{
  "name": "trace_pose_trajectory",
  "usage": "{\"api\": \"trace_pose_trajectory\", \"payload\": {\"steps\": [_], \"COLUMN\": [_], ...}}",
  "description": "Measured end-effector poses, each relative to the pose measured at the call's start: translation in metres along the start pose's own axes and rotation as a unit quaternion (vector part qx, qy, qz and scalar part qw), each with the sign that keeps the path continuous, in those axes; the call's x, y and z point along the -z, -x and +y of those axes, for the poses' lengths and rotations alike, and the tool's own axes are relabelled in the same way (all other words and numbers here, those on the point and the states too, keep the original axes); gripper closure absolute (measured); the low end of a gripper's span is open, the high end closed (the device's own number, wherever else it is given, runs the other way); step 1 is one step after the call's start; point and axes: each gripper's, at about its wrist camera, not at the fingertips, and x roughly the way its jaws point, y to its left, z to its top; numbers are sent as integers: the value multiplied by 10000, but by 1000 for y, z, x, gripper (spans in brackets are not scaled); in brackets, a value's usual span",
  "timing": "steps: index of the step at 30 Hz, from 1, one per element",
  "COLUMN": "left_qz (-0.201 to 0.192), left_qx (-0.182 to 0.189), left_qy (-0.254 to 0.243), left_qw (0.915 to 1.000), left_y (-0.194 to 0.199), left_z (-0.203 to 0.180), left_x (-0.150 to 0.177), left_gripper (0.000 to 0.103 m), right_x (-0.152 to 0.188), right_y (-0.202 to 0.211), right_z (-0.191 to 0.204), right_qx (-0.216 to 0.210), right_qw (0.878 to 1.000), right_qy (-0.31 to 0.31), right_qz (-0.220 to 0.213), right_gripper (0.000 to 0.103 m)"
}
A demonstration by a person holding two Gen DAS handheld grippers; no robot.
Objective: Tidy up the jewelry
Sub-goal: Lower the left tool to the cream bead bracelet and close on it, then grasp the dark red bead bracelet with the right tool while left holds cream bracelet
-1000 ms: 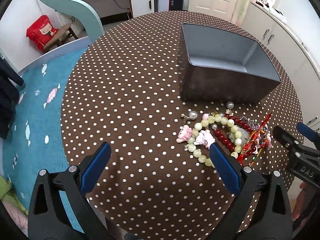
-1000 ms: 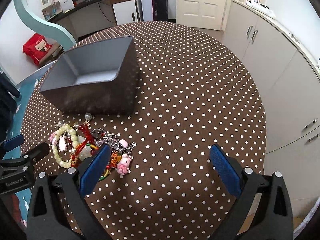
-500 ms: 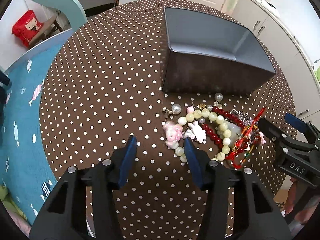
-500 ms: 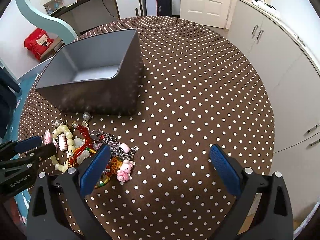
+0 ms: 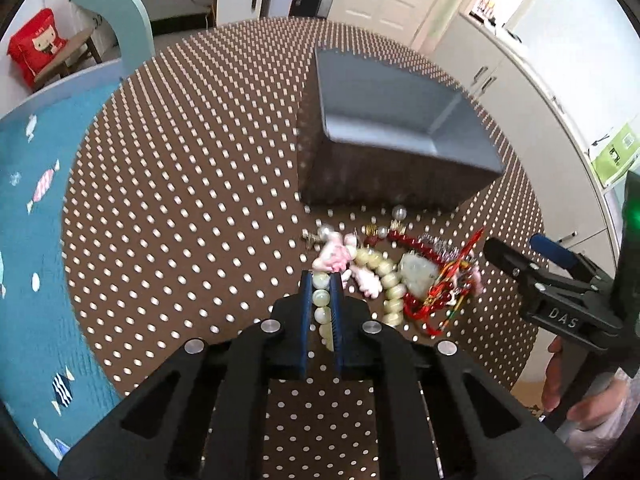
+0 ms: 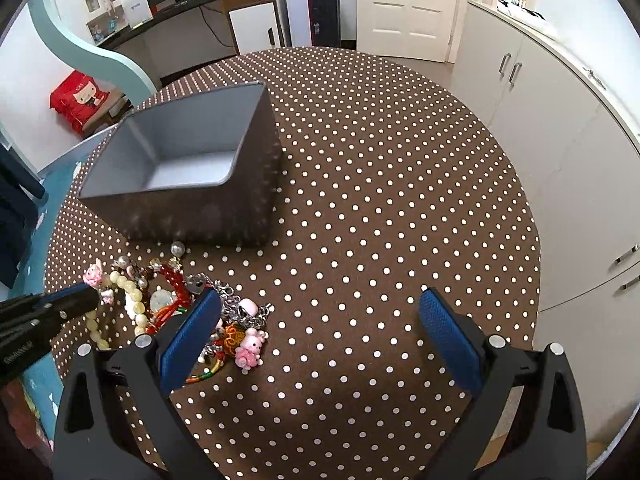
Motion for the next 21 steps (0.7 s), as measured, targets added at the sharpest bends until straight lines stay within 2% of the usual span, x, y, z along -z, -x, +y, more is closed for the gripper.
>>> {"api": "trace_pose_trajectory", "payload": {"steps": [4, 8, 12, 13, 14, 15, 17, 21], "left_qz": [-300, -532, -574, -575, -574, -569, -579, -572], "left_qx": [2, -15, -36, -52, -46, -37, -21, 58], "left_qy": [-111, -183, -80, -54, -8, 23, 38, 10], "left_qw": [9995, 9984, 9983, 9983, 9983, 9984, 9983, 9983], "left_y": [22, 43, 45, 44, 45, 46, 45, 45], "left_z": [0, -4, 1, -2, 0, 2, 1, 0], "left_x": [-4, -1, 1, 2, 2, 3, 4, 4], "left_gripper": [94, 94, 94, 94, 94, 94, 94, 94], "right_x": [-1, -9, -13, -13, -14, -16, -14, -10], "right_y": [12, 27, 30, 28, 23, 15, 1, -20], "right_z": [3, 11, 42, 49, 57, 63, 69, 76], "right_qx": [-117, -577, -1008, -1094, -1170, -1251, -1293, -1299], "right_qw": [9997, 9970, 9882, 9857, 9831, 9811, 9784, 9750], "right_qy": [42, 231, 1048, 1204, 1362, 1468, 1611, 1701], "right_qz": [-187, -461, -477, -440, -352, -186, 104, 596], "right_gripper": [7, 7, 8, 14, 26, 32, 50, 64]}}
